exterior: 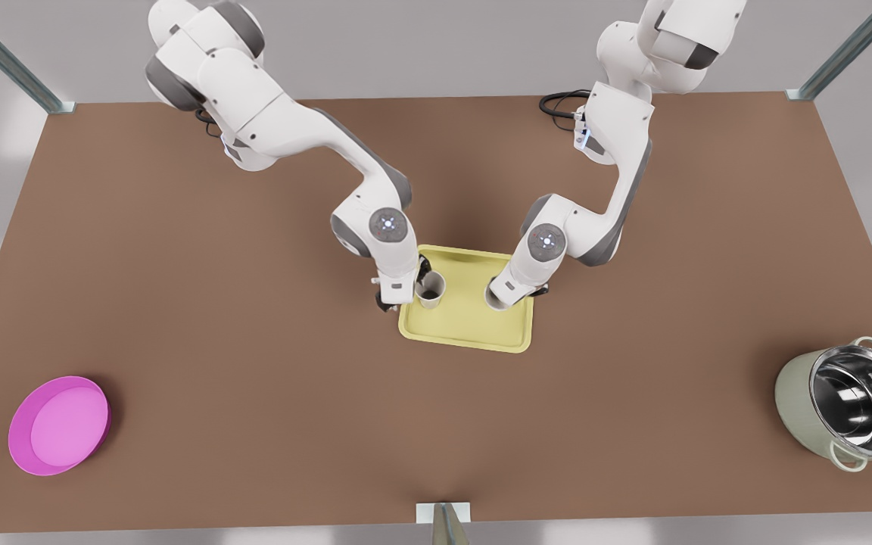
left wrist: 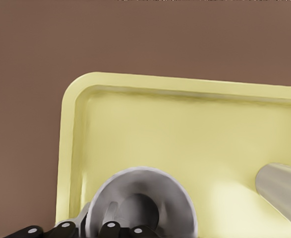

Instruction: Use the left arm to pick up the white IKEA cup from the tray and place it on the middle-left position; use the right arm to pick up the white IKEA cup from the tray and place it on the middle-right position

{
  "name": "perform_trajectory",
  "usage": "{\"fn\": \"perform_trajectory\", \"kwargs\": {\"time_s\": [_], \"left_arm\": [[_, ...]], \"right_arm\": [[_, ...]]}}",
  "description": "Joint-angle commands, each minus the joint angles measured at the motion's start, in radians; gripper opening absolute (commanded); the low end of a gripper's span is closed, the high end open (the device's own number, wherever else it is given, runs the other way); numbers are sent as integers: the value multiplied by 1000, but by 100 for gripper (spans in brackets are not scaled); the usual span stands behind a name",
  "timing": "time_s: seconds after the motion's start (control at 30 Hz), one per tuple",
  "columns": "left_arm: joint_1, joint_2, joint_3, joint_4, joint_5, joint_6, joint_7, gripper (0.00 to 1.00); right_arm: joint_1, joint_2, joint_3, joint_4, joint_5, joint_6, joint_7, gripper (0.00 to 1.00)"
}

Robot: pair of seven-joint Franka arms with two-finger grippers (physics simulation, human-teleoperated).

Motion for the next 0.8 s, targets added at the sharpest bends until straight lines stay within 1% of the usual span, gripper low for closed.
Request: {"fn": "perform_trajectory", "kwargs": {"time_s": [0.0,0.03,0.1,0.17,0.23,0.3,0.33,0.37,0.4,0.43,0.47,0.5,0.53,0.57,0.6,0.67,0.73,0.77], "left_arm": [[1,-1,1,10,-1,-7,-41,24],[1,-2,1,10,-3,-12,-41,21],[3,-7,4,20,-3,-26,-40,21],[13,-7,7,118,-3,-159,-40,21],[13,-9,61,158,-3,-171,-43,21],[13,-1,162,181,11,-150,5,21],[15,4,210,186,11,-106,40,21],[15,8,247,184,13,-41,71,21],[20,25,267,183,60,20,72,21],[35,63,267,181,62,88,77,21],[52,85,268,183,60,154,75,21],[72,131,268,181,60,244,75,21],[78,148,268,181,60,301,75,21],[82,148,273,183,63,329,79,21],[82,148,282,191,102,336,79,21],[82,148,290,200,105,336,80,21],[82,149,290,198,105,336,80,21],[82,172,290,197,102,347,77,21]], "right_arm": [[7,7,0,0,0,-12,29,100],[7,7,0,1,0,-10,35,100],[9,7,5,3,0,-12,50,100],[30,7,5,3,0,-10,72,100],[35,14,5,3,0,-6,75,100],[36,27,5,6,0,-1,83,100],[36,27,3,7,-2,-1,83,100],[35,27,2,9,-10,-1,83,89],[33,28,2,9,-14,-3,84,64],[33,27,2,11,-14,-3,86,46],[33,27,2,14,-14,-7,87,35],[33,27,2,15,-14,-7,92,29],[33,27,2,15,-14,-9,95,25],[33,27,2,15,-13,-9,101,25],[33,27,2,15,-13,-9,103,23],[35,27,2,15,-13,-10,104,19],[35,25,2,15,-13,-10,104,17],[35,23,2,17,-13,-12,104,16]]}}
